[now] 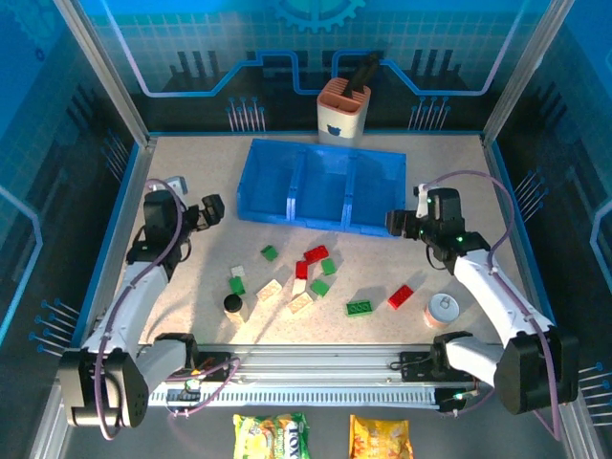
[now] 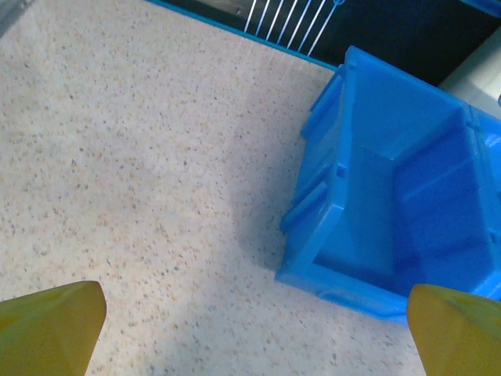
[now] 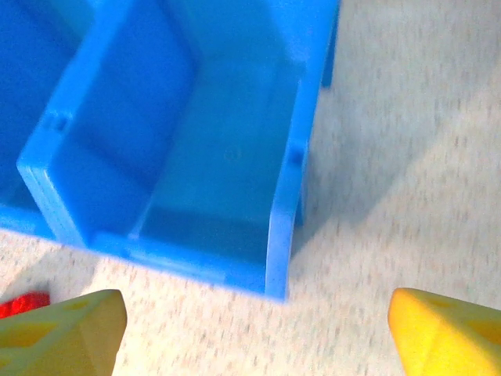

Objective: Sort the legos into containers by color
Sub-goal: Pick up the lego from the bottom-right of the table.

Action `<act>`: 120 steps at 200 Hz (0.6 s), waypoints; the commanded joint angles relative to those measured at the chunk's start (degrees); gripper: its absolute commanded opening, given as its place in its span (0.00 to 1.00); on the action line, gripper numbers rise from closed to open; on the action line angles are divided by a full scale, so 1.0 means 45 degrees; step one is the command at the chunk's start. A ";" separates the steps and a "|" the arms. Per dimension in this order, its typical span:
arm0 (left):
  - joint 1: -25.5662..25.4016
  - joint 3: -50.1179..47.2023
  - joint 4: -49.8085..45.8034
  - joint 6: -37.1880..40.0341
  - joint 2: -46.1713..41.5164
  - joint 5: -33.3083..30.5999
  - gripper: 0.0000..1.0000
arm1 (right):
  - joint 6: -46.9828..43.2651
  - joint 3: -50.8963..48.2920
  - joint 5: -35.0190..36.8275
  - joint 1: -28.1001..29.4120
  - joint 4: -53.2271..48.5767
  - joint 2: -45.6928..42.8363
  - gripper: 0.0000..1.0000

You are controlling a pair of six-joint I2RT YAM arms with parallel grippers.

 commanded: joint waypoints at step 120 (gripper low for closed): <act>-0.0082 0.2532 -0.5113 0.1800 0.0755 0.2849 0.99 | 1.2357 0.1613 0.3797 0.5591 -1.0067 0.1058 0.76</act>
